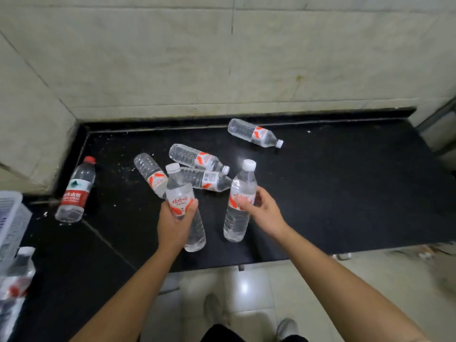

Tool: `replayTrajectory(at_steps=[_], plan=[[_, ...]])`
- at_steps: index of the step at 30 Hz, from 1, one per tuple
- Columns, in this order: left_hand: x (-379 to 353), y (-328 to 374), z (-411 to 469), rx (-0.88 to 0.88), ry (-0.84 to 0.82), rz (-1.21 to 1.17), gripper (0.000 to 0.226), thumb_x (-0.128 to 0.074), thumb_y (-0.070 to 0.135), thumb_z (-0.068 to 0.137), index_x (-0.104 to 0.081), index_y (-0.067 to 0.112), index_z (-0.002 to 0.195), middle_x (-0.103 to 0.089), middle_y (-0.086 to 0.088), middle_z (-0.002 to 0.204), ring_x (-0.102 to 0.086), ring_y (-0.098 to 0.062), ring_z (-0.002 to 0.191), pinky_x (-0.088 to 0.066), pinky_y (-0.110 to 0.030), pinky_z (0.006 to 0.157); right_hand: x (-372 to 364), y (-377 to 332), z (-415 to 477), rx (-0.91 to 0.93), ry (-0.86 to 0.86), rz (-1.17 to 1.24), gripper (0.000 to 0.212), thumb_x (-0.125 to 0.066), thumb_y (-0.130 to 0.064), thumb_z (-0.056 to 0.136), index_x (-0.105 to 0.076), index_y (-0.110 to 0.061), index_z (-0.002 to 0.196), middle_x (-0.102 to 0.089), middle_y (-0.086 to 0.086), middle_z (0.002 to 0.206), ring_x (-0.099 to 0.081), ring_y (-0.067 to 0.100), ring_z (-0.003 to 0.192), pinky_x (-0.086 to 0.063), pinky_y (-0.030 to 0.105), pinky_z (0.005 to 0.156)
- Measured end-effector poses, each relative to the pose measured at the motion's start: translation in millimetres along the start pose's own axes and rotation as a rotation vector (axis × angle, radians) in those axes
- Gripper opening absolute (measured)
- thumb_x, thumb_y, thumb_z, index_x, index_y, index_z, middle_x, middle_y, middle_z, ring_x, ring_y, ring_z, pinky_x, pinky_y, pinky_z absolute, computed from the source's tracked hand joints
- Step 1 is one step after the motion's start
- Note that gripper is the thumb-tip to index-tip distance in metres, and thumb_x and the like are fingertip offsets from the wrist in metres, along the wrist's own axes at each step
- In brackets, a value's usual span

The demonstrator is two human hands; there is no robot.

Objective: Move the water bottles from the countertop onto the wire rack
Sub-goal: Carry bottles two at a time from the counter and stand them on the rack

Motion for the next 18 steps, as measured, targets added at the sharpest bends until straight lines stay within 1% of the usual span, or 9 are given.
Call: replayTrajectory(at_steps=[3,6,8,10,11,13,14,16,18], plan=[[-42,48,-12,-0.060,-0.106,-0.095,0.055,-0.078,0.052,0.077,-0.055,0.022,0.117,-0.069,0.004,0.110,-0.068,-0.012,0.099,-0.054,-0.033,0.085,40,-18,-19,-0.052,-0.006,0.124,0.042,-0.078,-0.046,0.084,-0.069,-0.021,0.117,-0.075,0.004,0.115,-0.071,0.023,0.109,-0.055,0.046,0.099],[-90,107,-33,-0.154,-0.198,-0.147,0.040,-0.077,0.034,0.086,-0.055,0.019,0.115,-0.069,0.004,0.106,-0.067,-0.007,0.094,-0.051,-0.024,0.080,88,-42,-36,-0.074,0.028,0.298,0.042,-0.067,-0.041,0.093,-0.065,-0.012,0.123,-0.074,0.012,0.117,-0.071,0.029,0.107,-0.054,0.050,0.100],[-128,145,-56,-0.203,-0.263,-0.168,0.040,-0.075,0.033,0.087,-0.054,0.017,0.117,-0.067,0.006,0.104,-0.066,-0.005,0.093,-0.050,-0.021,0.077,131,-58,-53,-0.056,0.085,0.428,0.044,-0.060,-0.040,0.097,-0.063,-0.006,0.125,-0.073,0.014,0.110,-0.069,0.030,0.101,-0.051,0.052,0.101],[-167,175,-83,-0.229,-0.305,-0.183,0.046,-0.076,0.035,0.086,-0.051,0.015,0.119,-0.064,0.007,0.103,-0.065,-0.007,0.093,-0.050,-0.024,0.077,178,-70,-72,-0.039,0.128,0.609,0.038,-0.054,-0.037,0.099,-0.067,-0.005,0.114,-0.070,0.015,0.096,-0.067,0.029,0.089,-0.052,0.052,0.096],[-188,186,-96,-0.234,-0.330,-0.185,0.048,-0.078,0.037,0.084,-0.052,0.016,0.118,-0.065,0.006,0.102,-0.066,-0.009,0.093,-0.052,-0.028,0.079,202,-75,-83,-0.034,0.132,0.691,0.034,-0.054,-0.037,0.097,-0.068,-0.007,0.105,-0.068,0.014,0.089,-0.065,0.028,0.081,-0.052,0.050,0.089],[-232,202,-127,-0.237,-0.392,-0.197,0.055,-0.082,0.044,0.076,-0.054,0.019,0.116,-0.069,0.001,0.103,-0.069,-0.015,0.094,-0.057,-0.038,0.082,249,-78,-105,-0.035,0.135,0.770,0.029,-0.059,-0.038,0.093,-0.065,-0.009,0.092,-0.061,0.010,0.077,-0.060,0.024,0.069,-0.052,0.042,0.074],[-255,210,-144,-0.245,-0.425,-0.204,0.059,-0.084,0.048,0.070,-0.056,0.021,0.115,-0.070,0.000,0.105,-0.071,-0.018,0.095,-0.058,-0.040,0.083,275,-77,-117,-0.032,0.148,0.759,0.029,-0.067,-0.039,0.089,-0.062,-0.010,0.092,-0.059,0.009,0.075,-0.059,0.023,0.066,-0.053,0.039,0.068],[-296,226,-180,-0.277,-0.456,-0.192,0.065,-0.083,0.051,0.061,-0.056,0.021,0.113,-0.070,-0.002,0.105,-0.072,-0.019,0.095,-0.059,-0.039,0.081,328,-70,-140,-0.030,0.197,0.681,0.040,-0.083,-0.036,0.076,-0.059,-0.012,0.097,-0.058,0.007,0.075,-0.060,0.021,0.064,-0.054,0.036,0.062],[-336,245,-216,-0.318,-0.469,-0.170,0.063,-0.083,0.047,0.061,-0.056,0.020,0.111,-0.069,-0.002,0.104,-0.071,-0.019,0.093,-0.059,-0.038,0.078,391,-63,-164,0.007,0.313,0.597,0.038,-0.087,-0.025,0.074,-0.061,-0.012,0.098,-0.061,0.007,0.076,-0.063,0.020,0.064,-0.056,0.033,0.061]])
Point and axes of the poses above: each hand's wrist, its own z-axis towards the middle knuckle, its own x-axis out of the back of the hand, y = z × x, the point moved 9 cm from there along z, towards the middle knuckle
